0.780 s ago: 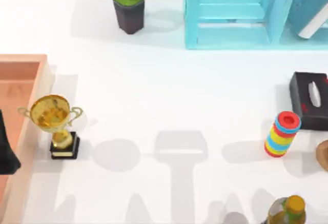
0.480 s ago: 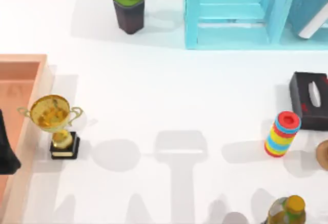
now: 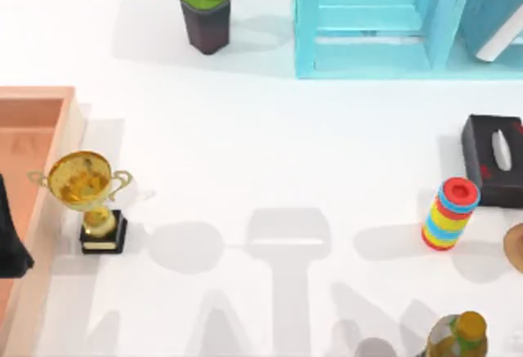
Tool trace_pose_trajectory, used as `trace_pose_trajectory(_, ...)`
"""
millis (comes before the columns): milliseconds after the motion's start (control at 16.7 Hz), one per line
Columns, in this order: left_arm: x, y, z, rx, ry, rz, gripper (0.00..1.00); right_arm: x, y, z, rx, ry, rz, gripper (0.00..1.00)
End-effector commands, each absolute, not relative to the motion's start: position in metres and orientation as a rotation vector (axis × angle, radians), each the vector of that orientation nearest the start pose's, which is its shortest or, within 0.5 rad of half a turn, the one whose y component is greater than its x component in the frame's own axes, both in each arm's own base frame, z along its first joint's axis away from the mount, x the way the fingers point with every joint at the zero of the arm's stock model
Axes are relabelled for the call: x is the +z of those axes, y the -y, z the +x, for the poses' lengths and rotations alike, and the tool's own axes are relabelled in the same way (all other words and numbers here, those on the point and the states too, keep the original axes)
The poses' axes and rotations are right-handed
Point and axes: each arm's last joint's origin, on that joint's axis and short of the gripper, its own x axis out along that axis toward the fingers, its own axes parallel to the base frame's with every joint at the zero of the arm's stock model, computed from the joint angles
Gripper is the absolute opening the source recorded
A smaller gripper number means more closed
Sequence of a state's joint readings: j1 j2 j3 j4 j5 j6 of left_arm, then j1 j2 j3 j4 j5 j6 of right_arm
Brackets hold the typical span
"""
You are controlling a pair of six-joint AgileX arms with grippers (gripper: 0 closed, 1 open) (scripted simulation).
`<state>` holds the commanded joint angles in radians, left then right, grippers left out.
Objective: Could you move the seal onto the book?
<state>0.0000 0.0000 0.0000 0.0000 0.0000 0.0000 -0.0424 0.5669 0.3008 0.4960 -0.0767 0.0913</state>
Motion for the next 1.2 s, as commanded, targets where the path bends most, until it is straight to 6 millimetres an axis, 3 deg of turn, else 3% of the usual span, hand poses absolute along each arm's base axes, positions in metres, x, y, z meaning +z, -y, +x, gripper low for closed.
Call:
trace_pose_trajectory(240,0.16,0.001,0.106,0.0,0.0,0.0,1.0,0.277,0.009,0.211,0.07,0.264,0.119,1.0)
trace_pose_trajectory(420,0.16,0.001,0.106,0.0,0.0,0.0,1.0,0.265,0.013,0.263,0.081,0.252,0.176,1.0)
trace_pose_trajectory(600,0.16,0.001,0.106,0.0,0.0,0.0,1.0,0.232,0.018,0.312,0.08,0.215,0.238,1.0)
trace_pose_trajectory(780,0.16,0.001,0.106,0.0,0.0,0.0,1.0,0.187,0.023,0.346,0.064,0.163,0.295,1.0)
trace_pose_trajectory(960,0.16,0.001,0.106,0.0,0.0,0.0,1.0,0.14,0.024,0.366,0.041,0.095,0.343,1.0)
trace_pose_trajectory(1200,0.16,0.001,0.106,0.0,0.0,0.0,1.0,0.089,0.022,0.374,0.015,0.006,0.384,1.0)
